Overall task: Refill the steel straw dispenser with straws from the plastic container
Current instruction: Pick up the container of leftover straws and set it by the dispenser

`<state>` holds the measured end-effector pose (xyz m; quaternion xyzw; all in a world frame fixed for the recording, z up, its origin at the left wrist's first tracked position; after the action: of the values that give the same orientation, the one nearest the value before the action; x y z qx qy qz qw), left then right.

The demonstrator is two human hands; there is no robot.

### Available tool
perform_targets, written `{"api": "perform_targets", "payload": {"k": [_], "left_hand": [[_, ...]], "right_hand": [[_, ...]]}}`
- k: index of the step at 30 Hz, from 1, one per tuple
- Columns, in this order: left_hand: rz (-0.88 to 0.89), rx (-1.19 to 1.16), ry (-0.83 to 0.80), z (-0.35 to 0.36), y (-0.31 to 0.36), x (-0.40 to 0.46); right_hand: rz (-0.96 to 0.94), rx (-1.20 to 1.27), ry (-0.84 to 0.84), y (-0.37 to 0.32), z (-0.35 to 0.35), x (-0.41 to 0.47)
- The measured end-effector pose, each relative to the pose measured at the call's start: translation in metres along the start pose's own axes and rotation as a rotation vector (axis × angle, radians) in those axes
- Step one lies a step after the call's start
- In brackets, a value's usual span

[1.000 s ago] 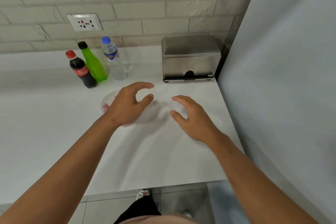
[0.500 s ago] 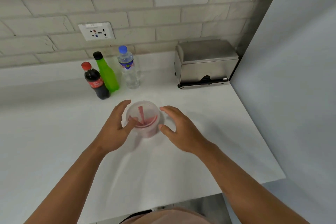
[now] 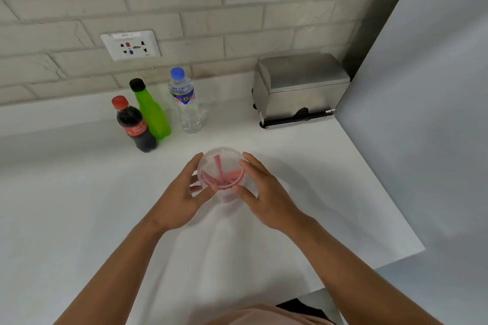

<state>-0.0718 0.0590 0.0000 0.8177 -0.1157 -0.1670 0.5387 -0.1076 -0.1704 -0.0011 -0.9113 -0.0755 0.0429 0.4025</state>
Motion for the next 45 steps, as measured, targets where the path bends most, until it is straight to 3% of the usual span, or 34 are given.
{"api": "perform_targets", "payload": {"k": [8, 13, 28, 45], "left_hand": [[-0.001, -0.094, 0.077, 0.025, 0.005, 0.026], [-0.007, -0.103, 0.128, 0.03, 0.013, 0.053], [-0.06, -0.166, 0.285, 0.029, 0.022, 0.143], [-0.111, -0.2, 0.236, 0.013, 0.038, 0.207]], "right_hand": [[0.013, 0.058, 0.127, 0.019, -0.005, 0.019], [-0.081, 0.002, 0.219, 0.024, -0.015, 0.039], [0.006, 0.069, 0.281, 0.04, -0.023, 0.126], [-0.016, 0.043, 0.305, 0.041, -0.035, 0.187]]}}
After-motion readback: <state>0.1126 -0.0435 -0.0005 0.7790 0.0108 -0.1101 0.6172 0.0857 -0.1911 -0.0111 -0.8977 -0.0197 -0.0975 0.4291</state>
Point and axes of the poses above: each hand's wrist, its own x-axis towards the middle knuckle, its own z-axis out of the palm, y = z × x, the point moved 1 cm from there along x, towards the middle knuckle
